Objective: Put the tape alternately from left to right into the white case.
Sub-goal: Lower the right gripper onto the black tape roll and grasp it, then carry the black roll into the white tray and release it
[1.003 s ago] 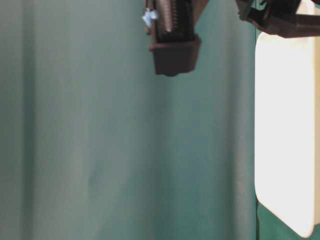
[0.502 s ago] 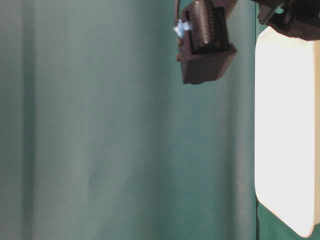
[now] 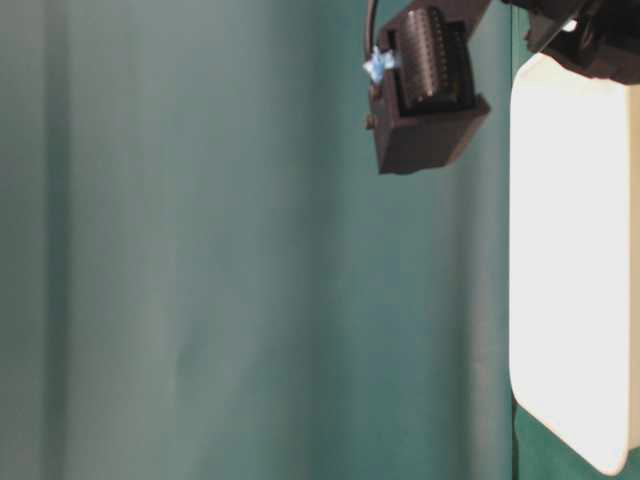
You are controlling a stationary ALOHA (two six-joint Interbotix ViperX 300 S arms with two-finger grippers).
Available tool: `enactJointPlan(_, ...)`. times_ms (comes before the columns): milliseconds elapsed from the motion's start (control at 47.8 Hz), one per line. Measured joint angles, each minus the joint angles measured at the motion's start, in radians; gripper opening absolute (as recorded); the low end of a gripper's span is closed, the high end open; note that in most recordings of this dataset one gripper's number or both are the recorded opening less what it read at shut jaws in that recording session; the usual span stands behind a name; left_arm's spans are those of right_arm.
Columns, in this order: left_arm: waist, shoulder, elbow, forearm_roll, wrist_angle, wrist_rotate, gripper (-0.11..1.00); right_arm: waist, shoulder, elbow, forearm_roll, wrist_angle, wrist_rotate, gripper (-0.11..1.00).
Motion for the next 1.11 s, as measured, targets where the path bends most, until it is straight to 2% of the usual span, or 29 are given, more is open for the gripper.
enactJointPlan(42,0.002,0.000,-0.002,-0.002,0.000,0.000,0.57,0.000,0.000,0.000,-0.002,-0.002,0.003,0.66)
enactJointPlan(167,0.002,0.000,0.000,0.000,0.000,0.000,0.57,0.002,0.000,-0.002,-0.017,-0.002,-0.002,0.30)
enactJointPlan(209,0.000,0.000,0.000,-0.002,0.000,0.000,0.57,0.002,0.000,-0.003,-0.020,-0.002,0.000,0.24)
enactJointPlan(460,0.002,0.000,0.000,-0.002,0.000,0.000,0.57,0.003,-0.018,-0.009,-0.025,0.000,0.000,0.24)
enactJointPlan(899,0.002,0.000,0.000,-0.002,0.000,-0.002,0.57,-0.002,-0.213,-0.021,-0.025,0.034,0.003,0.24)
enactJointPlan(1108,0.002,0.000,0.000,0.000,0.000,0.000,0.57,-0.081,-0.236,-0.023,-0.029,0.071,0.003,0.24)
